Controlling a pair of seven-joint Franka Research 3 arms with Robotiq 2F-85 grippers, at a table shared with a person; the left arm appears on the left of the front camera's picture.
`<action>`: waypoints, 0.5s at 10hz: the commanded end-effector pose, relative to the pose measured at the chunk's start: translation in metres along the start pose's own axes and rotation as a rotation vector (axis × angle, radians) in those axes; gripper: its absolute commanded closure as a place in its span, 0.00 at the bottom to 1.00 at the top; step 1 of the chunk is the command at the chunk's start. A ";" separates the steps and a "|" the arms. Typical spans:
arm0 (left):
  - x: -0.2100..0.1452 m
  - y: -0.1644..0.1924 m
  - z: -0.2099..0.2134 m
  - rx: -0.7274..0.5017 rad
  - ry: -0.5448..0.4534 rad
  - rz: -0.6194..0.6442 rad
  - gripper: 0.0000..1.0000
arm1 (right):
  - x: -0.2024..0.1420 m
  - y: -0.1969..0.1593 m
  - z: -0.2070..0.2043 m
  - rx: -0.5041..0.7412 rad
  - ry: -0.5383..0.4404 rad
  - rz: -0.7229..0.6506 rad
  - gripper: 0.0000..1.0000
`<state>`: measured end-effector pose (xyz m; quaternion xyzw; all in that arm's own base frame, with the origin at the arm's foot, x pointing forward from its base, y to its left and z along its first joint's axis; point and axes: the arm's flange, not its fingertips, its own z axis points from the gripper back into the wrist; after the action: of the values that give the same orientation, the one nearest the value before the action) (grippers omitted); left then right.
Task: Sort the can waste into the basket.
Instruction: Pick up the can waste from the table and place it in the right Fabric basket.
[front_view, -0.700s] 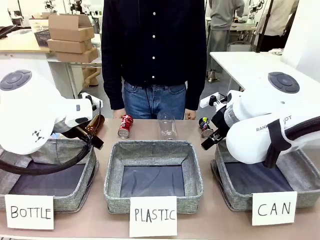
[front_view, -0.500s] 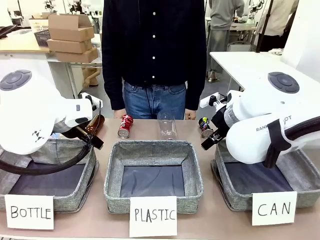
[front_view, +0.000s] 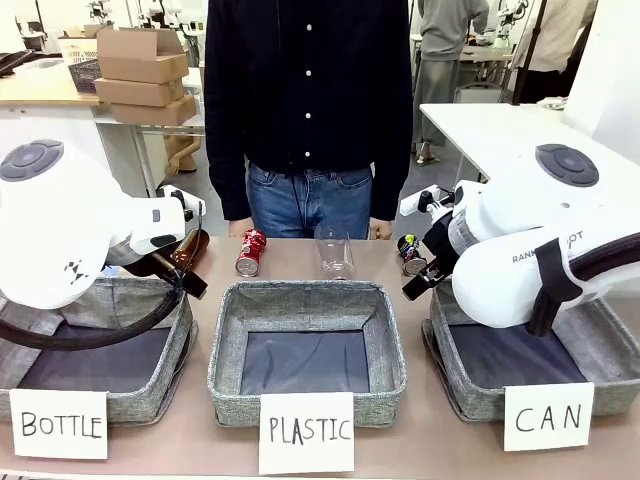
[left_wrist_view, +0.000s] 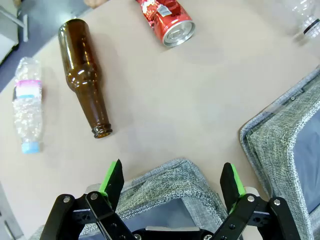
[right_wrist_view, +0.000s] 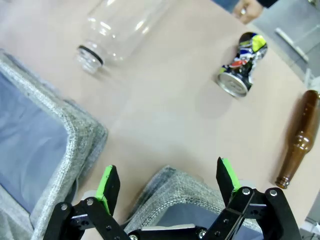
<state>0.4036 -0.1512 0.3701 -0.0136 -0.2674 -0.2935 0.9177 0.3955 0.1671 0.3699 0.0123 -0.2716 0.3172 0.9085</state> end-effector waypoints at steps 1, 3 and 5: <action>0.000 0.000 0.000 0.000 0.000 0.000 0.00 | 0.000 0.000 0.000 0.000 -0.001 0.000 0.00; 0.000 0.000 0.000 0.000 0.000 0.000 0.00 | 0.000 0.000 0.000 0.000 0.000 0.000 0.00; 0.030 -0.014 0.101 0.010 -0.087 0.003 0.00 | 0.006 -0.003 0.094 -0.052 -0.201 0.071 0.00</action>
<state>0.3960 -0.1583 0.4134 -0.0156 -0.2937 -0.2976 0.9082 0.3925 0.1698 0.4147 0.0126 -0.3278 0.3212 0.8884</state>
